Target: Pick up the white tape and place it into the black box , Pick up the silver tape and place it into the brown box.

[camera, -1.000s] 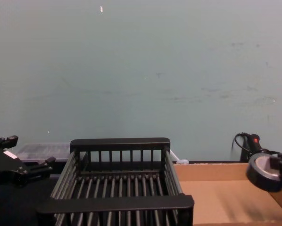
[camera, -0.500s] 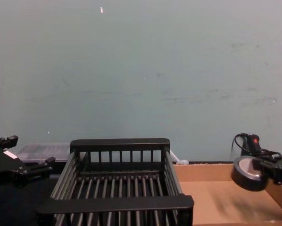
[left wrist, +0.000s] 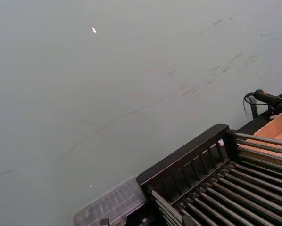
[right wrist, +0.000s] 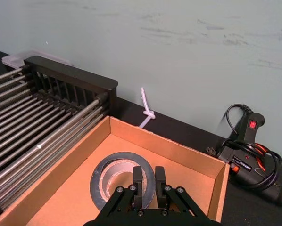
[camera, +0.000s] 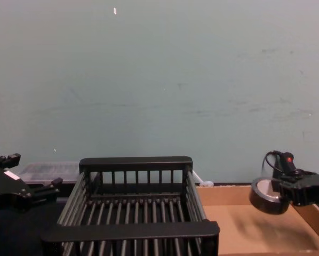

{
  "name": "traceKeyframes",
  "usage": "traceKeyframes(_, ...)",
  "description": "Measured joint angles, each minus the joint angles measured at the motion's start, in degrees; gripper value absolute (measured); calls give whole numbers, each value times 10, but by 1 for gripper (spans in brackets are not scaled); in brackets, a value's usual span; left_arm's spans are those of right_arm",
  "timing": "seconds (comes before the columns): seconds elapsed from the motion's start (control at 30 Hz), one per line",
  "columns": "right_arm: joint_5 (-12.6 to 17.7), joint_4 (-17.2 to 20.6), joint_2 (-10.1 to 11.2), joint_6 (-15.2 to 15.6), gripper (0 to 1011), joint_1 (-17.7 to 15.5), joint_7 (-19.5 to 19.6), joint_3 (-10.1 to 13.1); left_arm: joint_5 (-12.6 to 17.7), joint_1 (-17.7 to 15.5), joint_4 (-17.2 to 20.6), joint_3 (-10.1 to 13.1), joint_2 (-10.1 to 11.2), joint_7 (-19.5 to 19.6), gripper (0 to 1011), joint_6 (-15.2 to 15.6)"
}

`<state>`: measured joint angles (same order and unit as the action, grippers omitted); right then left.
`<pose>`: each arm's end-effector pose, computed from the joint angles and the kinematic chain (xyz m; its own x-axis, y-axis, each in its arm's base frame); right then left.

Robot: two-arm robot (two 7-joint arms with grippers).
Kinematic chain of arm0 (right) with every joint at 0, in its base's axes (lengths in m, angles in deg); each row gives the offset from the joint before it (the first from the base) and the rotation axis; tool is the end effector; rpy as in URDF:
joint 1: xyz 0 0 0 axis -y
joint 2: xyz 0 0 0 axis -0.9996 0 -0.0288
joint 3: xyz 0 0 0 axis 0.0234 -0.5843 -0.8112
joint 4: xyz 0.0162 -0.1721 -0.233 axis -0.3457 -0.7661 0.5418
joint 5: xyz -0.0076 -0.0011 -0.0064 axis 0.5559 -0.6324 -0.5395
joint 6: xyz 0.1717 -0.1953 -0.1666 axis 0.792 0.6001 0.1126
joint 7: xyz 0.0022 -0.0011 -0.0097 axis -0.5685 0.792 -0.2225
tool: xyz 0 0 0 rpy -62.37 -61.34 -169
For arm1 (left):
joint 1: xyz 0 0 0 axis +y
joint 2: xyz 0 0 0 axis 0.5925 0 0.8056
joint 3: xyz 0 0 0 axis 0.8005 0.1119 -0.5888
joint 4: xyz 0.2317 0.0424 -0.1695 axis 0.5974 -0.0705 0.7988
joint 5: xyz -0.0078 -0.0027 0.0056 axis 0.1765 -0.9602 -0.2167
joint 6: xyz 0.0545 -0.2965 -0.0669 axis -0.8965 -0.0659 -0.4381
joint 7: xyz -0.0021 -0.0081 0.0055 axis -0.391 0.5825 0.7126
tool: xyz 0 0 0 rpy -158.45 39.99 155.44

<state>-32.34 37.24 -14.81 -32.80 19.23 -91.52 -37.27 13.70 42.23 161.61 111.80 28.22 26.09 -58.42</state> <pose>0.4200 -0.0528 -0.2754 0.5001 -0.8625 0.0779 0.8408 0.4620 -0.2823 0.3581 0.0826 -0.3023 0.2923 0.8803 0.3737 -0.9552 0.2874 0.0703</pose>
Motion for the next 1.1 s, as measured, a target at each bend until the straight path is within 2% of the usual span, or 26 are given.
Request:
traceKeyframes(0.37, -11, -42, -10, -3, 162, 24, -6, -5, 0, 0, 0, 0, 0, 0, 1001, 0)
traceKeyframes(0.87, -11, -39, -9, -3, 162, 22, -5, -4, 0, 0, 0, 0, 0, 0, 1001, 0)
traceKeyframes(1.0, -10, -38, -9, -3, 204, 22, -5, -3, 0, 0, 0, 0, 0, 0, 1001, 0)
traceKeyframes(1.1, -10, -38, -9, -3, 299, 22, -4, -3, 0, 0, 0, 0, 0, 0, 1001, 0)
